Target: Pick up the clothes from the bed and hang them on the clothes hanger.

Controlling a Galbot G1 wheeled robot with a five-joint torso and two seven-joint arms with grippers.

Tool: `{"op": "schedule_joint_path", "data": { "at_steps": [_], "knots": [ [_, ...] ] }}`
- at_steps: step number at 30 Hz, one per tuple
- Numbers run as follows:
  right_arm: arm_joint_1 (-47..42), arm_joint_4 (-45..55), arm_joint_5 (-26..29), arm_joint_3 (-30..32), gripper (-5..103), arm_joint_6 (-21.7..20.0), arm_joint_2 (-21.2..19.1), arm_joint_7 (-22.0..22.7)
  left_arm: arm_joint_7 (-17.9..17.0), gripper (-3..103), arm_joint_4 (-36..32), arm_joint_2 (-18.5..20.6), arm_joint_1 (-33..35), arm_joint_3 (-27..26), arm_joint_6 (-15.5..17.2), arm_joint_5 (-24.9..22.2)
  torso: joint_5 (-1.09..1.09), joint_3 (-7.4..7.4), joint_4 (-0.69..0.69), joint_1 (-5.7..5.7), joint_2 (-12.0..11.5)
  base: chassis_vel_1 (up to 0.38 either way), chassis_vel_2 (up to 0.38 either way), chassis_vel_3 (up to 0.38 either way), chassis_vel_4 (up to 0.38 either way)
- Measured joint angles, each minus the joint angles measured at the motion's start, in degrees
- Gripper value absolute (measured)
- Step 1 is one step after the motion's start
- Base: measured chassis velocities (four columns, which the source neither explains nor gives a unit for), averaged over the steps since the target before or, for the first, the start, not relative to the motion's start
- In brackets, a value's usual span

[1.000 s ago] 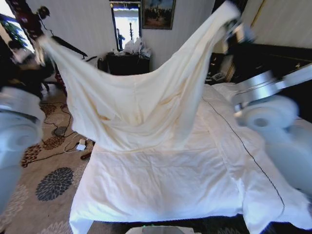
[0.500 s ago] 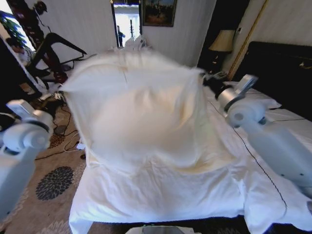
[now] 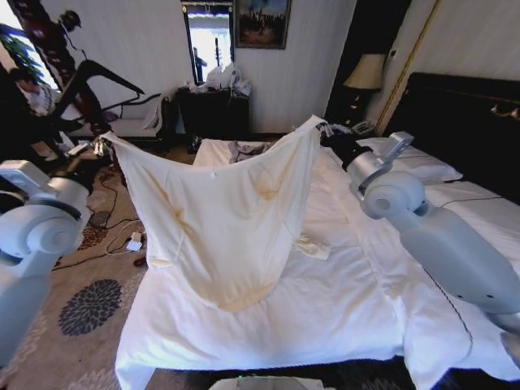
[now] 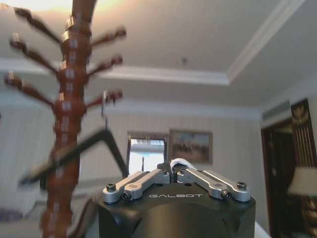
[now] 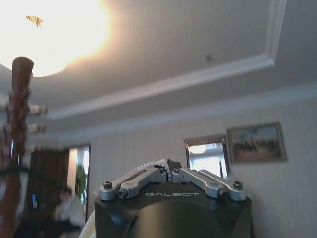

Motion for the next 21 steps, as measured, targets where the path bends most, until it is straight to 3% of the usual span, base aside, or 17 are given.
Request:
{"op": "schedule_joint_path", "data": {
  "at_steps": [4, 6, 9, 10, 12, 17, 21],
  "knots": [
    [5.14, -4.75, 1.49, -3.91, 0, 0.88, 2.52, 0.02, 0.65, 2, 3.79, 2.64, -3.25, 1.86, -0.37, 0.0, 0.03, 0.0, -0.05, 0.0, 0.0, 0.0, 0.0, 0.0, 0.0],
    [9.2, -11.15, 2.38, -8.22, 0, 0.97, 7.0, 0.04, 2.78, 2, 10.16, 4.86, -8.6, 6.84, -0.45, -0.39, -0.01, 0.02, 0.05, 0.02, 0.0, 0.0, 0.0, 0.0, 0.0],
    [10.53, -14.77, 2.04, -9.95, 0, 0.97, 9.73, 0.05, 3.59, 2, 13.21, 5.26, -12.07, 10.49, -0.48, -0.71, -0.03, 0.03, 0.06, 0.04, -0.01, 0.0, 0.0, 0.0, 0.0],
    [11.77, -18.52, 1.41, -11.66, 0, 0.95, 12.61, 0.07, 4.12, 2, 16.58, 5.26, -16.64, 14.76, -0.55, -1.4, -0.04, 0.05, 0.05, 0.06, -0.02, 0.0, 0.0, 0.0, 0.0],
    [12.98, -21.45, 0.64, -12.38, 0, 1.07, 15.15, 0.12, 4.14, 2, 18.74, 4.37, -21.42, 18.26, -0.97, -1.6, 0.0, 0.05, -0.01, 0.06, -0.02, 0.0, 0.0, 0.0, 0.0],
    [15.47, -24.07, -1.3, -11.41, 0, 1.93, 17.63, 0.13, 2.03, 2, 19.88, 2.36, -29.65, 21.96, -1.26, -1.96, 0.01, 0.03, -0.02, 0.05, -0.02, 0.0, 0.0, 0.0, 0.0],
    [16.24, -22.4, -2.08, -9.84, 0, 2.6, 16.69, -0.22, 1.39, 2, 17.96, 2.72, -31.19, 22.15, -1.3, -2.65, 0.01, 0.02, 0.0, 0.03, -0.02, 0.0, 0.0, 0.0, 0.0]
  ]
}}
